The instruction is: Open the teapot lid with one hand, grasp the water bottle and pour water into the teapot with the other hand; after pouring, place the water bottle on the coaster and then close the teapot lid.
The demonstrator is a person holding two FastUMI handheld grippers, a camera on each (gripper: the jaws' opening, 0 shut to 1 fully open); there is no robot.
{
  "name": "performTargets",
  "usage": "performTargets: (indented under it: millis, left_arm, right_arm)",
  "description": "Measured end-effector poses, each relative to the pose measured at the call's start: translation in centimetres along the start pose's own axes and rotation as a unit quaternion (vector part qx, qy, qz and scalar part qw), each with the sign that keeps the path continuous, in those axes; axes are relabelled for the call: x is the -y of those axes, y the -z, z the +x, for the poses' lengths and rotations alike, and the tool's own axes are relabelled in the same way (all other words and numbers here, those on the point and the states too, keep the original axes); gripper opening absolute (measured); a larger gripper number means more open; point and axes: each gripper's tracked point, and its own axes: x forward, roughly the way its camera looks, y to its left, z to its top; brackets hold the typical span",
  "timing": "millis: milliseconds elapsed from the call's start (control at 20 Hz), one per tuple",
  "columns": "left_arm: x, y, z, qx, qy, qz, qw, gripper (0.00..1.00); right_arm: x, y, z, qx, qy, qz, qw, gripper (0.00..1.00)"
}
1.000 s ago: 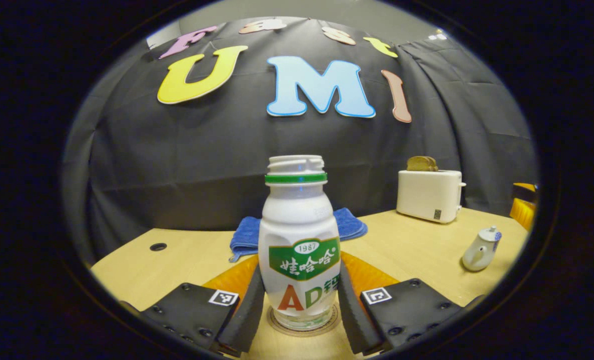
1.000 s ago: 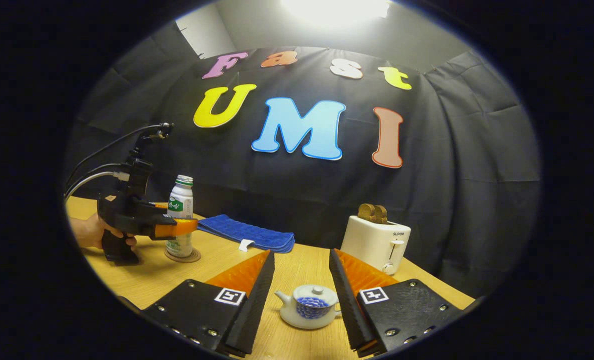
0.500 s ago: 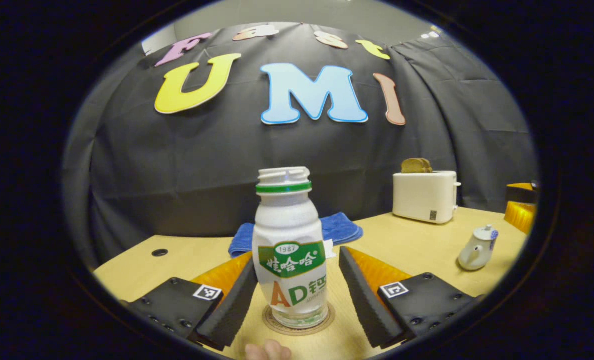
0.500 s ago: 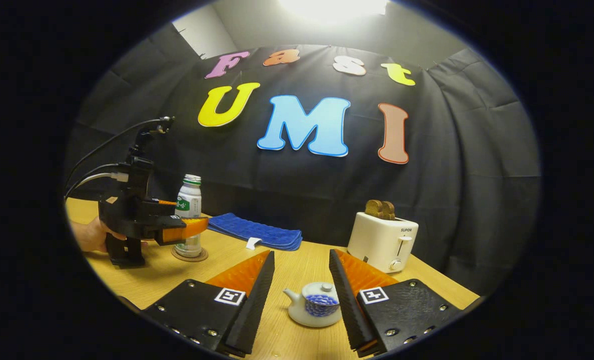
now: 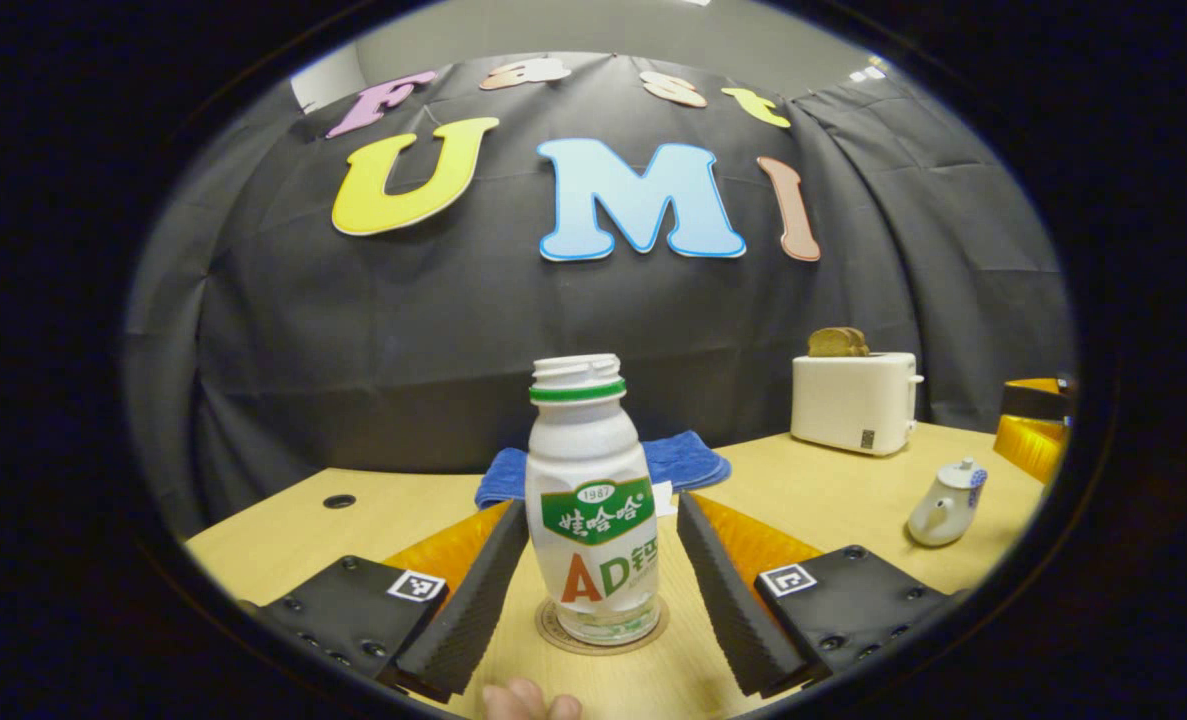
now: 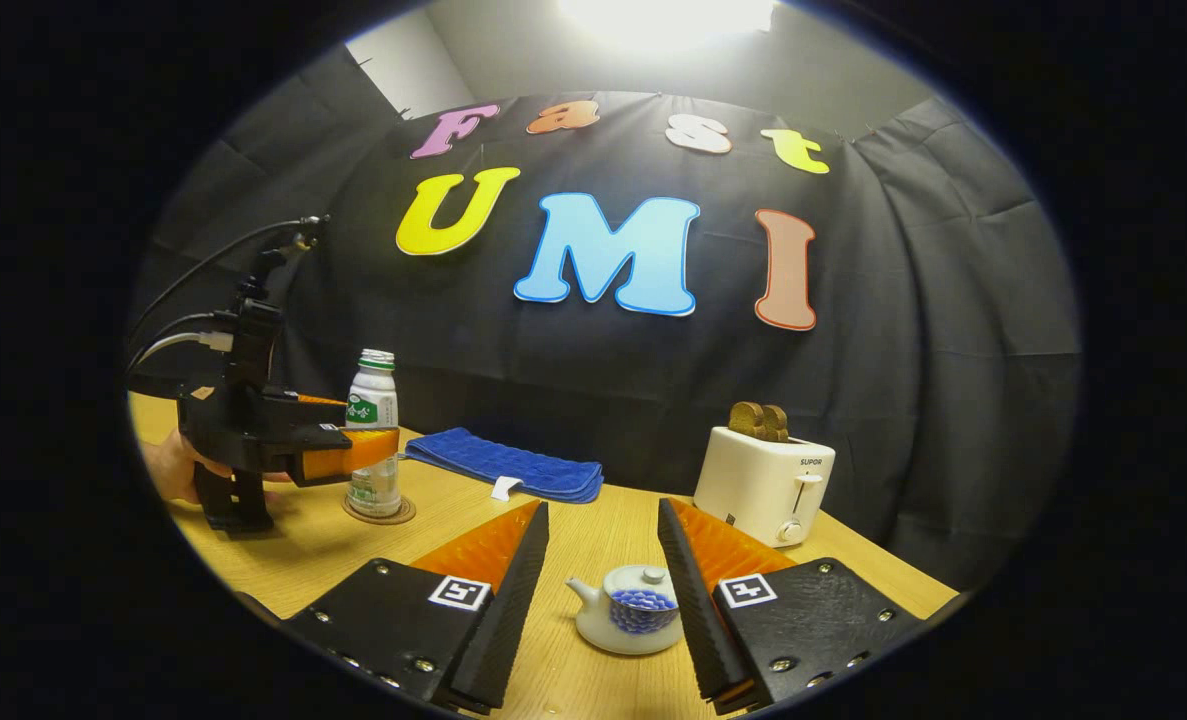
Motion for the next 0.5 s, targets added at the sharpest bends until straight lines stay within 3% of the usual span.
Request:
performTargets:
  millis: [200,350,400,500]
  left_arm:
    - [0.5,-0.1,-3.1,0.002,-0.001,-0.006,1.0,1.0]
    - [1.1,-0.6,-8.0,0.007,-0.015,-0.017,1.0,1.0]
    - [1.8,-0.4,-10.0,0.003,-0.017,-0.028,0.999,1.0]
    - [2.9,0.3,-13.6,0.005,-0.028,-0.027,0.999,1.0]
  right_arm:
    - [-0.9,-0.3,-0.2,0.008,-0.008,0.004,1.0,0.68]
    - [-2.1,-1.1,-1.5,0.003,0.001,0.018,1.0,0.68]
    - [-3.2,-1.4,-2.5,0.004,0.002,0.027,1.0,0.73]
    - [-6.2,-2.0,-5.2,0.011,0.001,0.046,0.999,0.92]
